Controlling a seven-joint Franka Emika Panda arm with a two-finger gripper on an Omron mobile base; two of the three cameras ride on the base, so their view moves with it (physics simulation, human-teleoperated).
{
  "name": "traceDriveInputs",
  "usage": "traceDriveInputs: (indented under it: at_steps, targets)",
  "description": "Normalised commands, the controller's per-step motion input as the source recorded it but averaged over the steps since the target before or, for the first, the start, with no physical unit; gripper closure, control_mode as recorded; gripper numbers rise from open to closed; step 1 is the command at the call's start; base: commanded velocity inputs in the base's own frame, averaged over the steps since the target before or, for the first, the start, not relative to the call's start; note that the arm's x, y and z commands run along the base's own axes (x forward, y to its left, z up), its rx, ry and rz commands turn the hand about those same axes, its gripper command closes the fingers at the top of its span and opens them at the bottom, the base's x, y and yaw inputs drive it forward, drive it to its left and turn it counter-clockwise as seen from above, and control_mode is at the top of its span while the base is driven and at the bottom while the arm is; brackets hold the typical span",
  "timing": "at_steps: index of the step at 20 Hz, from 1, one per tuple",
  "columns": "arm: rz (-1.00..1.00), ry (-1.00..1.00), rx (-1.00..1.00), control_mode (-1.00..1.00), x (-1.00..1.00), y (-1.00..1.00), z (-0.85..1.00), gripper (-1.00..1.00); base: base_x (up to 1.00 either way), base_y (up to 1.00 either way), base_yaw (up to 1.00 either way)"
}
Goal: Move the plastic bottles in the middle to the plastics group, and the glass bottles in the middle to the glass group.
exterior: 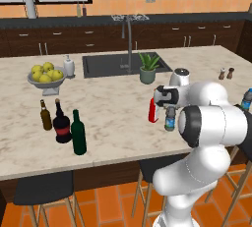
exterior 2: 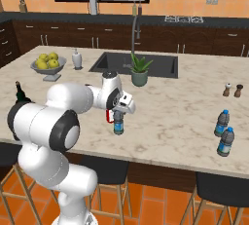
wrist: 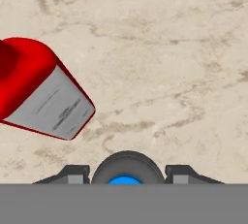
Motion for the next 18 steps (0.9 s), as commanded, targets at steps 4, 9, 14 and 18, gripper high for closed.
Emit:
traceDriveInputs:
  at_steps: [4,9,14,18]
  targets:
    - [0.00,0.00,0.00,-1.00,-0.01,-0.21,0.02,1.00,0.00,0.00,0.00]
    - [-0.02,-0.03,0.00,-1.00,-0.32,-0.63,0.20,1.00,0.00,0.00,0.00]
    - [0.00,-0.07,0.00,-1.00,-0.34,-1.00,0.10,1.00,0.00,0.00,0.00]
    - [-0.02,0.00,0.01,-1.00,-0.37,-1.00,0.13,1.00,0.00,0.00,0.00]
